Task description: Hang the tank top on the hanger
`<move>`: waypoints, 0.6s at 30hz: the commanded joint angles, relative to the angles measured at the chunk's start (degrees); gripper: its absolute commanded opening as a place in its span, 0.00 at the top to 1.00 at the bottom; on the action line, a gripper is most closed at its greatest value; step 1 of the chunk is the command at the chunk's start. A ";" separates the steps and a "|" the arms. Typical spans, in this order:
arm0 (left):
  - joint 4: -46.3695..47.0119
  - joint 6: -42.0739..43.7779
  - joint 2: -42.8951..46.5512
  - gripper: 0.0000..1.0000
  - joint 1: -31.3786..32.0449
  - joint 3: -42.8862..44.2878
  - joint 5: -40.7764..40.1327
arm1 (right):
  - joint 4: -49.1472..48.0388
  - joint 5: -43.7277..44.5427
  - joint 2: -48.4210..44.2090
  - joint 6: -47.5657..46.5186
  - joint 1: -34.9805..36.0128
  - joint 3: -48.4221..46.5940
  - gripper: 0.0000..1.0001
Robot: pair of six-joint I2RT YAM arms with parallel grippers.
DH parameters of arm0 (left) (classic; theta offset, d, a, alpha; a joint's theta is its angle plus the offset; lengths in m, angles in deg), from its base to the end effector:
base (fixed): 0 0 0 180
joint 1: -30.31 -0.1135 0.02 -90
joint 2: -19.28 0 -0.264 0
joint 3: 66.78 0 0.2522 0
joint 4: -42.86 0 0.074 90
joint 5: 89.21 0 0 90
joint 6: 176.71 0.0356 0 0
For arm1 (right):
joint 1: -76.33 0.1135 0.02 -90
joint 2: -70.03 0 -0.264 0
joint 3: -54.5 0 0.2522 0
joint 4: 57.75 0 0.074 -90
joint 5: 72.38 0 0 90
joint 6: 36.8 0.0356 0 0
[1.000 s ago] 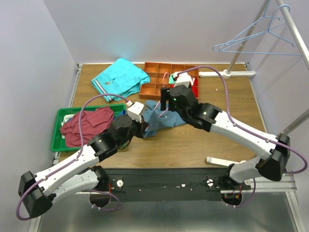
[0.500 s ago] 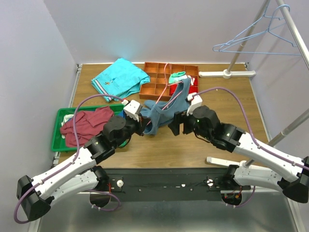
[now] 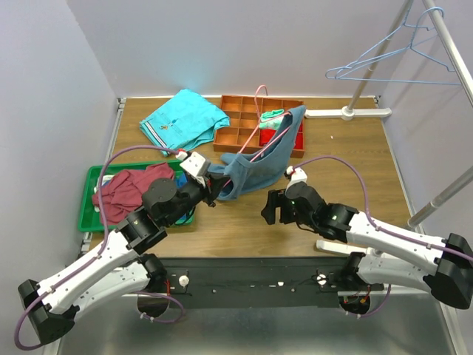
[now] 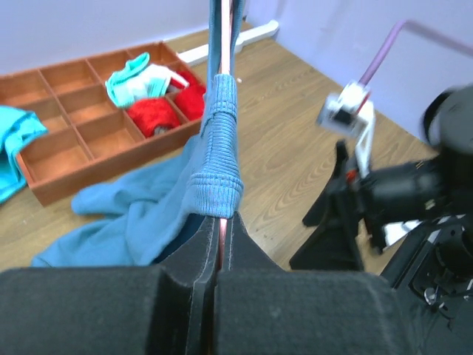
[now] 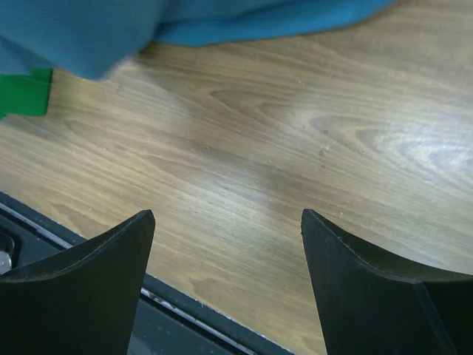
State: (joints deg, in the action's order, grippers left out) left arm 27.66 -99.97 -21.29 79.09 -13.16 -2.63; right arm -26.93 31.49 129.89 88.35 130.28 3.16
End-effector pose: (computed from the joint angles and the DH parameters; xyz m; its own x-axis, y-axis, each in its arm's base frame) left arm 0.1167 -0.1299 0.3380 -0.1873 -0.1337 -0.9732 0.6869 0.6904 -0.2270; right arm 0.1369 0.1735 0.2356 -0.6941 -0.0038 -0.7199 -0.3378 0.8848 0.3210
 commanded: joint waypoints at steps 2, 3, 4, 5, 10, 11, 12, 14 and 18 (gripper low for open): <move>1.52 3.94 -1.34 1.00 0.01 8.73 2.19 | -8.26 -0.33 2.89 4.30 0.19 4.97 0.13; 1.52 4.37 -1.96 1.00 0.01 9.79 2.36 | -8.88 -0.51 3.33 4.31 0.27 5.24 0.13; 0.30 5.16 -2.66 1.00 0.01 10.93 3.32 | -9.32 -0.51 3.86 4.39 0.19 5.67 0.13; 0.12 5.52 -4.32 1.00 0.01 13.38 3.33 | -10.20 -0.51 4.47 4.48 0.19 5.85 0.13; -5.41 8.24 -10.83 1.00 0.01 23.23 10.18 | -13.45 -0.77 5.71 3.69 0.27 7.00 0.13; -6.55 9.29 -12.84 1.00 0.01 26.64 12.02 | -14.33 -0.86 6.15 3.43 0.27 7.17 0.13; -8.83 9.91 -13.82 1.00 0.01 28.42 12.64 | -14.60 -1.03 6.67 3.25 0.19 7.17 0.13; -11.74 11.75 -16.36 1.00 0.09 33.85 13.96 | -15.30 -1.56 7.20 2.82 0.27 7.17 0.13; -16.49 12.99 -19.27 1.00 0.01 40.38 15.80 | -15.91 -2.53 8.43 1.85 0.27 6.74 0.13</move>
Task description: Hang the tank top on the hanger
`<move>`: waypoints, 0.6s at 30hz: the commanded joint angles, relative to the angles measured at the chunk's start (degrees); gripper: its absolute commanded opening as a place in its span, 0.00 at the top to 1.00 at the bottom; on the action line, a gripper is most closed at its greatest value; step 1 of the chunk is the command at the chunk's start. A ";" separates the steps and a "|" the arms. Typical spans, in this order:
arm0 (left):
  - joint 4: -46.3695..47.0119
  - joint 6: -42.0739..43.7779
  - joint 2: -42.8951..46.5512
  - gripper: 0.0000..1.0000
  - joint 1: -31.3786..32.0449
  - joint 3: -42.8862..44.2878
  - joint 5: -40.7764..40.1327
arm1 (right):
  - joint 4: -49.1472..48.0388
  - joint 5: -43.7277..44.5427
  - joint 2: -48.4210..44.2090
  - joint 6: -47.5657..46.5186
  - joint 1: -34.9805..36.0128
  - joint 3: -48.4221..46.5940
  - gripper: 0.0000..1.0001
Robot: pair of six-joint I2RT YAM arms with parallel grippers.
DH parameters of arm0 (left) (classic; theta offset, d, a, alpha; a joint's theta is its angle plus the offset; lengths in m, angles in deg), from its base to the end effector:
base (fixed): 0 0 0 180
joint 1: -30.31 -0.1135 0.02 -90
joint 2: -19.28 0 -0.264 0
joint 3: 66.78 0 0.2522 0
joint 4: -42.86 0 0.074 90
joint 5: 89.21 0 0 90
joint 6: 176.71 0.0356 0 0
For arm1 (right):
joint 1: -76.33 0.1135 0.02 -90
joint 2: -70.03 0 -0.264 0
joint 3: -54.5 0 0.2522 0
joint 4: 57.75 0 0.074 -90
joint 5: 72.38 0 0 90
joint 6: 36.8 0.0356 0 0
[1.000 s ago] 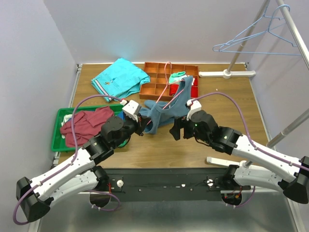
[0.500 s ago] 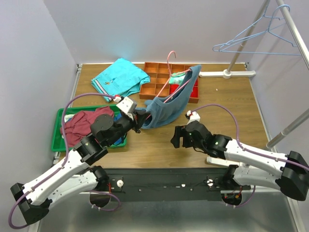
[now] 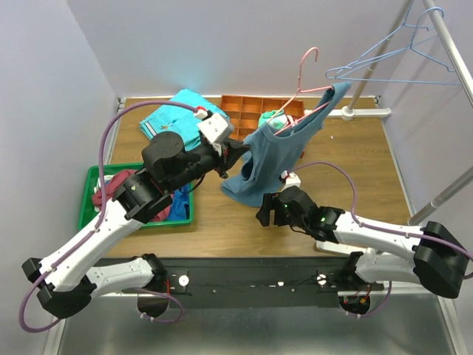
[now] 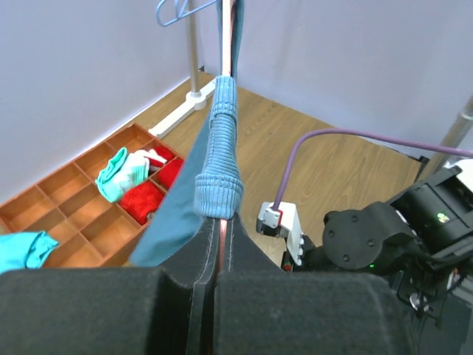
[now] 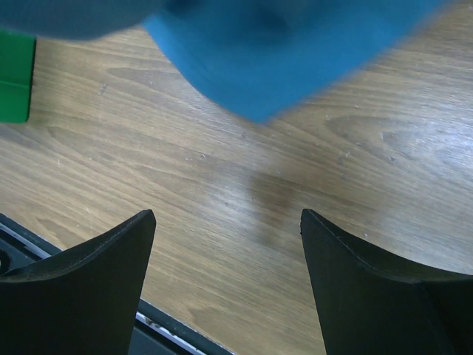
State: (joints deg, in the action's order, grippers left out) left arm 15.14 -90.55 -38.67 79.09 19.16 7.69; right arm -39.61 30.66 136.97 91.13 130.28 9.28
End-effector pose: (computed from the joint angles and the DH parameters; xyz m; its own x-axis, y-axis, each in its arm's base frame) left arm 0.1364 -0.1622 0.4561 -0.0522 -0.0413 -0.9978 0.8243 0.5623 -0.0664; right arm 0.1444 0.1847 0.1934 -0.7190 0.0298 -0.6944 -0.3090 0.8812 0.3578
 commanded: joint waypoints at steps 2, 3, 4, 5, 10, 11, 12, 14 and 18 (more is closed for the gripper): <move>-4.50 3.48 -3.99 1.00 0.01 11.20 6.37 | -3.68 -2.40 1.88 -1.54 0.27 0.53 0.13; -4.94 3.57 -4.88 1.00 0.09 12.36 6.90 | -3.77 -2.40 1.97 -1.72 0.27 0.53 0.13; -5.11 5.05 -5.85 1.00 0.01 13.50 7.51 | -3.85 -2.66 2.06 -1.98 0.27 0.26 0.13; -5.46 5.07 -7.77 1.00 0.01 15.86 8.30 | -3.85 -2.84 2.41 -2.42 0.27 0.17 0.13; -4.15 4.98 -13.05 1.00 0.01 21.33 11.29 | -3.94 -4.59 3.99 -3.30 0.27 -0.70 0.14; -3.98 4.80 -14.98 1.00 0.01 23.25 12.08 | -3.94 -4.95 4.08 -3.65 0.27 -0.97 0.14; -3.80 4.80 -16.04 1.00 0.01 24.31 12.70 | -3.86 -5.21 4.51 -3.66 0.27 -0.97 0.14; -3.71 4.63 -18.67 1.00 0.01 26.85 14.28 | -5.61 -5.83 4.95 -4.18 0.27 -1.67 0.14; -3.36 5.59 -22.20 1.00 0.09 30.73 14.90 | -5.87 -7.58 5.57 -5.23 0.27 -3.07 0.14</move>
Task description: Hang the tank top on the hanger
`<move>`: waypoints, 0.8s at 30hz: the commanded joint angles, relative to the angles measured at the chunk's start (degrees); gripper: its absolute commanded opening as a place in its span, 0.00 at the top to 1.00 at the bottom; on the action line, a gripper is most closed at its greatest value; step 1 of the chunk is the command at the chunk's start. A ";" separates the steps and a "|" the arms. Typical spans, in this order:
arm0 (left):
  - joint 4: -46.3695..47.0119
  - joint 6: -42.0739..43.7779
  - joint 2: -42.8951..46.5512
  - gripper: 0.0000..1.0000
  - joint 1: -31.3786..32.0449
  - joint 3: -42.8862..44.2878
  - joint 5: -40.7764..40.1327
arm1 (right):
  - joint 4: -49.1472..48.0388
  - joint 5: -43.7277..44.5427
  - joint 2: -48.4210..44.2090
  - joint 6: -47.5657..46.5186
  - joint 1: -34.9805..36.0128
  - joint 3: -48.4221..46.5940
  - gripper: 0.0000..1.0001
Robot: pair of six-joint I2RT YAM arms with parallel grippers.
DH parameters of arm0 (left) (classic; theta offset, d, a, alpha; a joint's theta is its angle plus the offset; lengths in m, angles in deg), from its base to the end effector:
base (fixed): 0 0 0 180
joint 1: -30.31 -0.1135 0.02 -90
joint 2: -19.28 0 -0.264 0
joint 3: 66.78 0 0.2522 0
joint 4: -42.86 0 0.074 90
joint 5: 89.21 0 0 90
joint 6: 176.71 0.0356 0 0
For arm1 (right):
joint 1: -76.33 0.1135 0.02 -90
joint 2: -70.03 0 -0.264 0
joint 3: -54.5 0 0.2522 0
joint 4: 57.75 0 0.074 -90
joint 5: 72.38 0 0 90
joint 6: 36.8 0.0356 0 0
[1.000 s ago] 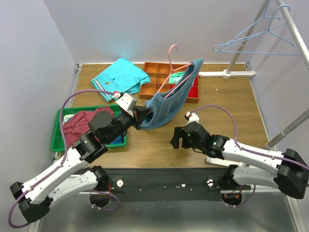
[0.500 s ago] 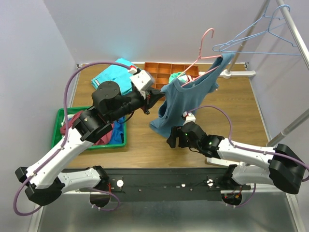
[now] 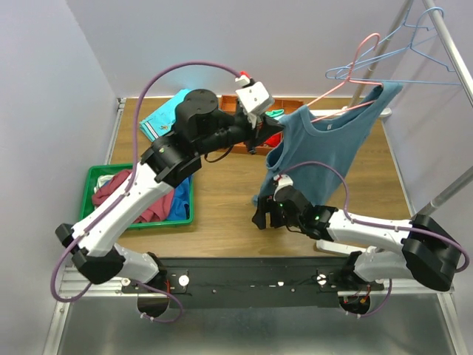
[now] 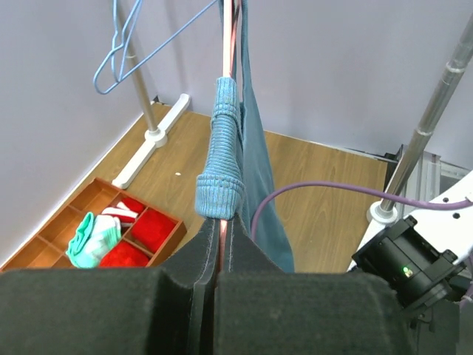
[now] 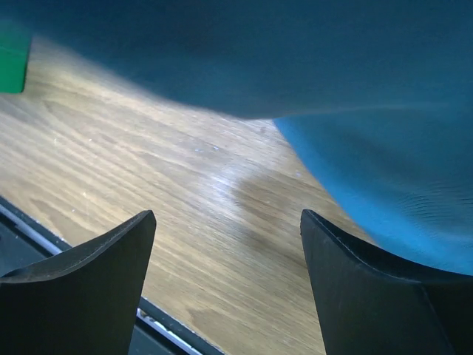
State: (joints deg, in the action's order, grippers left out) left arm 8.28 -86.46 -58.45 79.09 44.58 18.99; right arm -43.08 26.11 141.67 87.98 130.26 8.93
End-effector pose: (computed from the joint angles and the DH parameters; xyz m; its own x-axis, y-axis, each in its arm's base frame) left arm 0.1773 -0.2192 0.5094 -0.0069 0.0142 -0.9999 0.9204 0.3910 -0.0008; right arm 0.1492 0.1959 0.1820 -0.7341 -0.0495 -0.6773 -0.3833 0.8535 0.3531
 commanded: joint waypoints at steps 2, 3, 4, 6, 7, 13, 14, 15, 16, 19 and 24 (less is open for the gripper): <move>3.16 2.12 -4.43 1.00 0.18 7.67 3.43 | -2.58 -4.79 0.61 -2.88 0.30 -3.25 0.14; 2.63 2.56 -5.14 1.00 0.09 8.56 3.60 | -2.75 -5.32 0.44 -3.32 0.30 -3.78 0.14; 2.63 2.74 -5.76 1.00 0.09 9.35 3.69 | -2.75 -6.02 0.35 -3.41 0.21 -4.13 0.14; 2.80 2.91 -7.34 1.00 0.01 11.29 4.21 | -2.67 -6.12 0.17 -3.67 0.30 -4.83 0.14; 2.80 2.83 -7.87 1.00 0.09 11.90 4.30 | -2.58 -5.94 0.26 -3.76 0.30 -5.53 0.14; 2.72 1.77 -11.21 1.00 0.09 15.86 7.55 | -3.72 -5.59 2.01 -3.06 0.30 -6.95 0.14; 2.63 1.68 -11.73 1.00 0.09 16.39 7.82 | -4.15 -6.29 2.28 -2.88 0.21 -7.03 0.14; 2.36 1.68 -11.91 1.00 0.09 16.57 7.99 | -4.94 -6.56 2.89 -2.36 0.30 -7.03 0.14; 2.27 1.68 -12.00 1.00 0.09 16.48 8.00 | -5.39 -6.82 3.16 -2.01 0.21 -7.03 0.14; 2.62 1.77 -12.44 1.00 0.09 16.22 7.73 | -7.49 -8.14 4.47 -1.30 0.38 -6.95 0.14; 2.19 1.07 -14.81 1.00 0.09 18.41 8.87 | -9.43 -10.42 6.41 -0.68 0.56 -7.47 0.14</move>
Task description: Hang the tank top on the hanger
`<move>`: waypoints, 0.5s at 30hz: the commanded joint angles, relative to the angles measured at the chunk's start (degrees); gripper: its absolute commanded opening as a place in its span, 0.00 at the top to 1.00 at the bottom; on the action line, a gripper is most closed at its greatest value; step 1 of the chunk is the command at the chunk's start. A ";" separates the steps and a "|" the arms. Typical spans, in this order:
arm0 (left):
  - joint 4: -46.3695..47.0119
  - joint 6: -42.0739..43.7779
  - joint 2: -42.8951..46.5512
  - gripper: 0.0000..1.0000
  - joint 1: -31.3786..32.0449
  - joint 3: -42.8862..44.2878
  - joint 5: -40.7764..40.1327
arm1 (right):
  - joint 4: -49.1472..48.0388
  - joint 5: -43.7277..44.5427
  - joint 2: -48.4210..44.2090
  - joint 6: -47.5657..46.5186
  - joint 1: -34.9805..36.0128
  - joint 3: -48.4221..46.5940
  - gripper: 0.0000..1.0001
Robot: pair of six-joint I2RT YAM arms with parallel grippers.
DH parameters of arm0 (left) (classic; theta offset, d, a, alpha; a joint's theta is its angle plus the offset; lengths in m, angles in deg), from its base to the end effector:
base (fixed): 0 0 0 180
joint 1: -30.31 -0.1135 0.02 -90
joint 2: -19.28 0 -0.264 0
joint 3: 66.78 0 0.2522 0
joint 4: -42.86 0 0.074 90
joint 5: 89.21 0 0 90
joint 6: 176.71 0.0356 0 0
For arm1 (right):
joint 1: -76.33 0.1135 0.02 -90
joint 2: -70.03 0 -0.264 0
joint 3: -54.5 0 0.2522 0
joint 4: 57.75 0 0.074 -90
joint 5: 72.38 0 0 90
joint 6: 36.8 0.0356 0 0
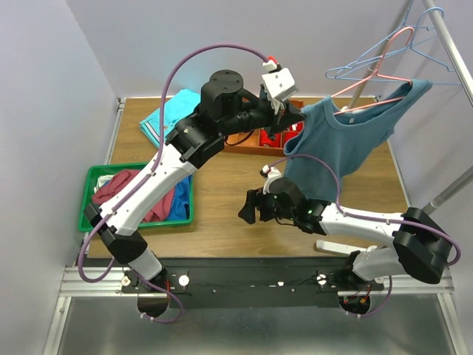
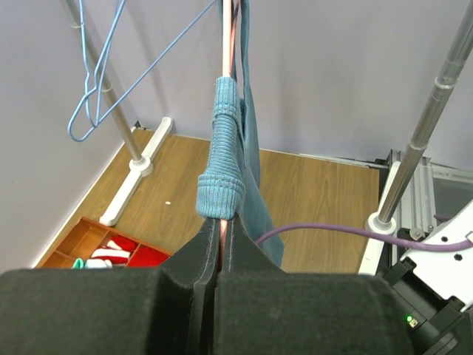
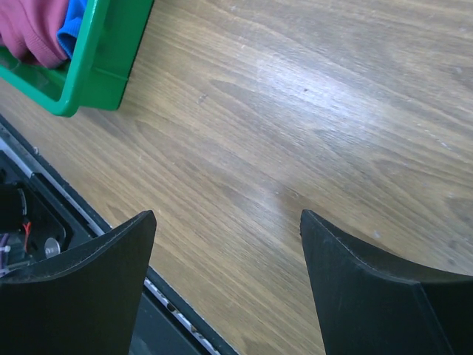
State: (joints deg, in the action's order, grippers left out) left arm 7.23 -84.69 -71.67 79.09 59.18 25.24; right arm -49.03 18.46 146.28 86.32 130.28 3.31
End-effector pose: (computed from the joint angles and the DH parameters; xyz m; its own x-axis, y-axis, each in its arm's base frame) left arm 0.2112 -0.2635 0.5210 0.0266 0.0183 -0.9995 0.9571 0.2881 0.0308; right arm 0.1633 0.2235 0.2022 -0.7118 -0.0496 -0.7006 -0.4923 0.7467 0.4473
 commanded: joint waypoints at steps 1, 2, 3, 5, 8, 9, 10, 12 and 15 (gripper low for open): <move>3.24 -0.79 -1.85 1.00 0.09 4.07 2.62 | -3.49 -2.69 1.97 1.06 0.63 -1.94 0.14; 3.32 -0.97 -2.55 1.00 0.09 4.42 2.71 | -3.57 -2.60 2.24 1.07 0.71 -2.03 0.14; 3.41 -1.05 -2.82 1.00 0.09 4.52 2.89 | -3.66 -2.60 2.33 1.15 0.89 -2.12 0.14; 3.50 -1.41 -3.61 1.00 0.18 4.95 3.24 | -3.75 -1.81 2.24 1.42 0.98 -2.03 0.14; 3.68 -1.67 -4.84 1.00 0.53 5.74 3.85 | -3.84 -1.11 2.24 1.86 0.98 -1.68 0.14; 3.59 -1.67 -5.28 1.00 0.62 6.01 3.85 | -4.01 -1.11 2.06 1.94 1.06 -1.51 0.14; 3.59 -1.50 -5.54 1.00 0.97 6.18 3.77 | -4.19 -1.19 1.98 1.94 1.15 -1.42 0.14; 3.85 -1.32 -6.34 1.00 1.32 6.62 3.33 | -5.06 -1.37 1.62 1.68 1.15 -0.72 0.14; 4.12 -1.49 -8.00 1.00 1.59 8.11 3.24 | -5.25 -1.37 1.10 1.42 1.33 -0.45 0.14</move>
State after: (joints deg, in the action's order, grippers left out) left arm 7.12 -85.81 -78.36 79.90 63.40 27.06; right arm -52.02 17.30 148.09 87.70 130.76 3.29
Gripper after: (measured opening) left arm 0.020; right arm 0.862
